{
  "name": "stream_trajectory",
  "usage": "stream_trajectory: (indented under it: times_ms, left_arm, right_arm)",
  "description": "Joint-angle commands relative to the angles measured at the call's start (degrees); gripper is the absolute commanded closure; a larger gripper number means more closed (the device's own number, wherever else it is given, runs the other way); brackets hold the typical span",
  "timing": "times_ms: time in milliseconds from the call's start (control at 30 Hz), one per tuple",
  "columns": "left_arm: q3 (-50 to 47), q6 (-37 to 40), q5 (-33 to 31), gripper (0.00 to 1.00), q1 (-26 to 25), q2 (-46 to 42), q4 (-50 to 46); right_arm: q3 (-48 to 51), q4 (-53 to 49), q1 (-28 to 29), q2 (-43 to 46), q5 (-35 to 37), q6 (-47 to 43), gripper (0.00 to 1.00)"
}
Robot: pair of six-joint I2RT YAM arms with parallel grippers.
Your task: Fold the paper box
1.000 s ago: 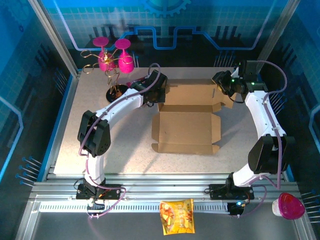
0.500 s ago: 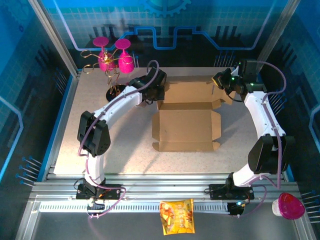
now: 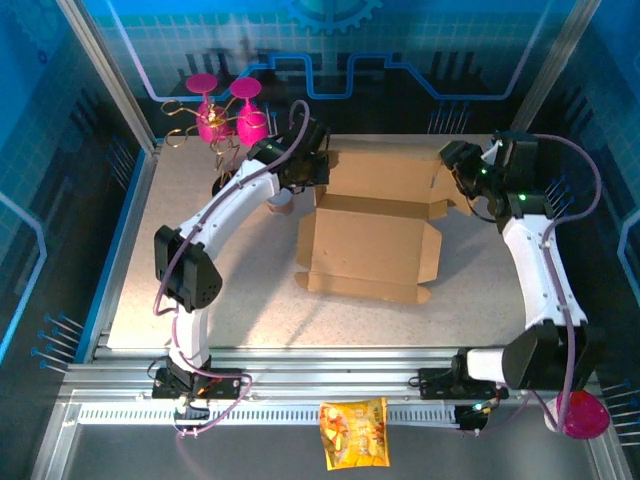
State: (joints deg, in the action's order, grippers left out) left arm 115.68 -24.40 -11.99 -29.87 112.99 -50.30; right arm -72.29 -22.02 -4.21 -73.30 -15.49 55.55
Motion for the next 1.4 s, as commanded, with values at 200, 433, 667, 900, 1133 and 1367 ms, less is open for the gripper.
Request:
stream_trajectory:
  times_ms: [200, 433, 667, 900, 1133, 1367]
  left_arm:
    - [4.49, -0.91, 1.64, 1.0, 1.44, 1.61, -3.51]
    - [5.85, -0.65, 1.89, 1.0, 1.41, 3.01, -3.55]
    - [7.03, -0.31, 2.38, 1.0, 1.4, 3.81, -4.27]
    - [7.13, -0.65, 2.84, 1.0, 1.47, 3.97, -4.09]
    - [7.21, -1.14, 3.54, 1.0, 1.41, 4.48, -3.81]
    - [7.99, -1.6, 3.81, 1.0, 1.45, 4.77, -4.01]
  right_arm:
    - [9.3, -3.9, -0.73, 4.3, 6.74, -10.5, 0.46]
    - [12.05, -2.02, -0.71, 3.42, 8.2, -14.53, 0.46]
    - [10.85, 2.73, -0.57, -2.76, 3.79, -14.33, 0.57]
    - [8.83, 4.12, 0.53, -5.55, 1.1, -13.55, 0.59]
    - [6.4, 4.73, 4.15, -7.12, 0.44, -13.36, 0.63]
    - [5.93, 4.54, 7.16, -9.29, 0.53, -13.03, 0.62]
